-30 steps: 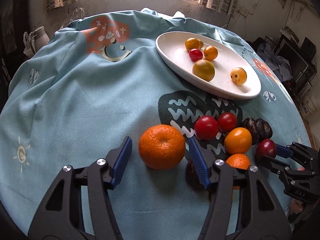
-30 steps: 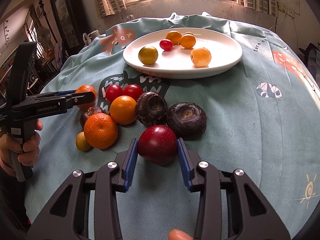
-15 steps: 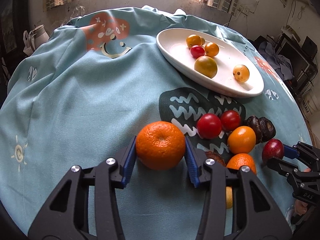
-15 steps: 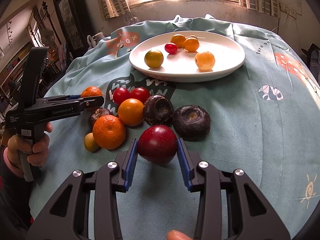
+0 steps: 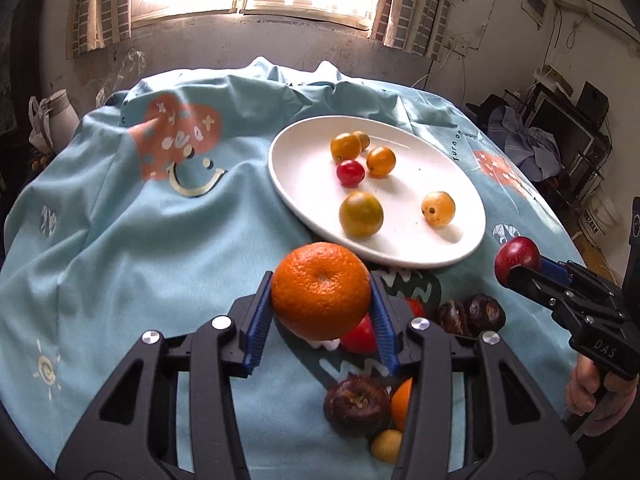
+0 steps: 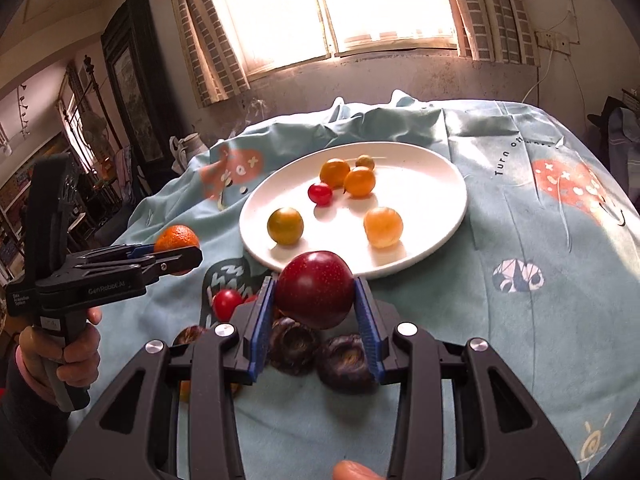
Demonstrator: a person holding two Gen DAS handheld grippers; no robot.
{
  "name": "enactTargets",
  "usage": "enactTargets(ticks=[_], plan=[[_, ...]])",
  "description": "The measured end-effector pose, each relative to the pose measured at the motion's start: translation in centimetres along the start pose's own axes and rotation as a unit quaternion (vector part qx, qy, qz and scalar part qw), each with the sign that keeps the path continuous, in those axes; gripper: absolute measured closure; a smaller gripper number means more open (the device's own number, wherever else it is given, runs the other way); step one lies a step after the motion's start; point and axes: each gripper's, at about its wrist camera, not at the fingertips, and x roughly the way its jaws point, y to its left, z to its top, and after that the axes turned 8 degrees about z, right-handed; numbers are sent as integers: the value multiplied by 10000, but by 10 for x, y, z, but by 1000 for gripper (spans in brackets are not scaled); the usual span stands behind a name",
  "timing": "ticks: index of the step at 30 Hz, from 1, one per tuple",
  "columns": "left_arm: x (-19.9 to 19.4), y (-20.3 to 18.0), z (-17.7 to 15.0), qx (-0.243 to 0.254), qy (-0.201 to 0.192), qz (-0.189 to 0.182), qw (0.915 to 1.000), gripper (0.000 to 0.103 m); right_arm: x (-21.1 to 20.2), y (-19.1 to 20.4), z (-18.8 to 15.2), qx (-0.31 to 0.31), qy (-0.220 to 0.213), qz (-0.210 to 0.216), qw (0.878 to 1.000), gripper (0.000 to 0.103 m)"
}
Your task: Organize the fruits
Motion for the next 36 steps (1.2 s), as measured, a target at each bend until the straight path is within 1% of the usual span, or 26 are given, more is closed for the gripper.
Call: enactTargets(ticks=[2, 4, 6, 8, 10, 11, 12, 13, 14, 15, 17, 19, 20, 21, 24, 26, 28, 32, 35, 36], plan=[[9, -6, 21, 101, -89, 10, 9999, 57, 9, -10, 12, 56, -41, -83, 9999, 63], [22, -9, 40, 97, -121, -12, 9999, 57, 21, -18, 21, 54, -42, -185, 9998, 63], [38, -13, 54, 93, -129, 42, 9999, 57, 32, -25, 29, 80, -26, -210, 9997, 63], [54, -16, 63, 89, -61, 134, 9999, 57, 41, -31, 33, 92, 20, -252, 9996, 63], [67, -18, 67, 66, 90, 201, 9997, 56, 49, -33, 35, 35, 75, -241, 9997, 62], [69, -17, 67, 32, 132, 291, 9995, 39, 49, -33, 35, 19, 65, -214, 9997, 60], [66, -17, 67, -14, 65, 410, 9991, 15, 47, -33, 35, 10, 29, -161, 9999, 52], [57, -15, 65, -56, -146, 512, 9986, 12, 42, -32, 34, 0, -39, -123, 9999, 50], [48, -13, 62, -58, -344, 565, 9978, 12, 37, -30, 35, -29, -112, -126, 9999, 49], [40, -12, 60, -13, -429, 569, 9975, 12, 31, -28, 36, -73, -177, -155, 9997, 50], [24, -10, 54, 29, -458, 535, 9975, 12, 20, -23, 37, -154, -311, -163, 9993, 50], [6, -8, 42, -19, -502, 541, 9973, 11, 10, -19, 34, -173, -352, -187, 9991, 49], [-3, -6, 35, -54, -550, 555, 9969, 8, 6, -17, 31, -178, -326, -176, 9992, 49], [-11, -3, 25, -124, -617, 581, 9963, 3, 3, -15, 26, -191, -276, -186, 9993, 49], [-26, 3, -5, -235, -729, 578, 9954, 2, -4, -10, 8, -298, -99, -201, 9993, 49], [-27, 7, -24, -290, -571, 641, 9959, 2, -4, -4, -4, -494, 95, -281, 9983, 49], [-26, 10, -34, -386, -384, 570, 9969, 2, -3, 3, -14, -742, 303, -411, 9959, 49], [-30, 18, -43, -583, -314, 618, 9959, 2, 3, 14, -33, -1198, 838, -671, 9870, 49], [-37, 24, -42, -753, -397, 474, 9952, 2, 6, 17, -40, -1334, 973, -652, 9841, 49], [-38, 25, -42, -765, -424, 476, 9950, 2, 8, 18, -41, -1344, 1006, -646, 9837, 49]])
